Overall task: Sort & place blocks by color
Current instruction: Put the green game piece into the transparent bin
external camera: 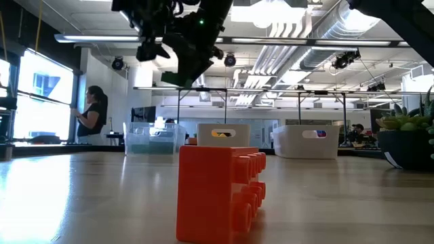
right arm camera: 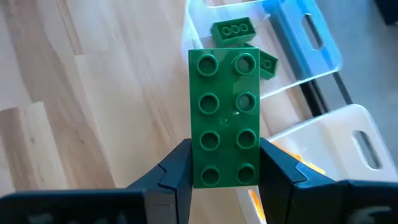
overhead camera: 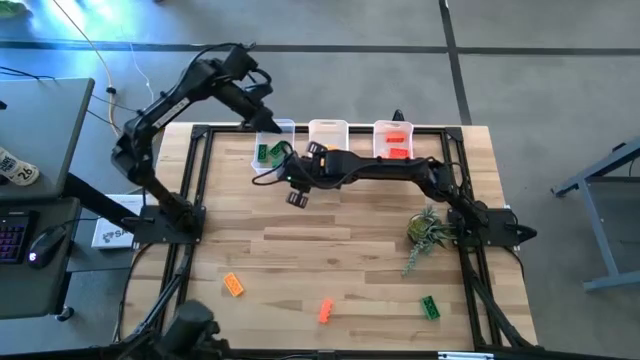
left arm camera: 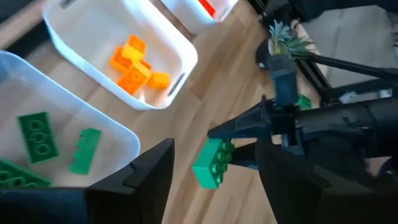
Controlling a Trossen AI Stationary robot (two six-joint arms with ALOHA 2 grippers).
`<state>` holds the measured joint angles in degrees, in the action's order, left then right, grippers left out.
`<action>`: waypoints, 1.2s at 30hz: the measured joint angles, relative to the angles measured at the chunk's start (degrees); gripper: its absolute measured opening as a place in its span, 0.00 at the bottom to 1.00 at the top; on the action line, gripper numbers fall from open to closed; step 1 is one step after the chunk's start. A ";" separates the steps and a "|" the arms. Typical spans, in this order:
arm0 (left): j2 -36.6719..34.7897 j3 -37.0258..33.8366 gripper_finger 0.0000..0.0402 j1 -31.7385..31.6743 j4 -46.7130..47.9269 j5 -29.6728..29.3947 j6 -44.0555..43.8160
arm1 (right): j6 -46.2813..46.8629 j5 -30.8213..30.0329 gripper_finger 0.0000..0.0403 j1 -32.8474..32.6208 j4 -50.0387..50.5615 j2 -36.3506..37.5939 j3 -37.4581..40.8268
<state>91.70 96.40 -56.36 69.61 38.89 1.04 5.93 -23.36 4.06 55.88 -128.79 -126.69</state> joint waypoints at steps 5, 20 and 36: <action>4.33 0.00 0.53 0.01 1.10 6.79 2.50 | 2.91 -0.48 0.28 0.57 1.24 0.00 -1.47; 10.13 0.00 0.53 0.98 3.71 9.73 6.69 | 10.11 -4.00 0.28 1.14 3.42 0.02 -3.11; 10.21 -0.02 0.53 0.98 3.40 8.89 6.71 | 11.65 -8.62 0.28 1.30 -1.64 1.01 -3.11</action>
<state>101.91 96.38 -55.37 73.01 47.78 7.75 17.58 -31.98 5.36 54.24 -127.79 -129.80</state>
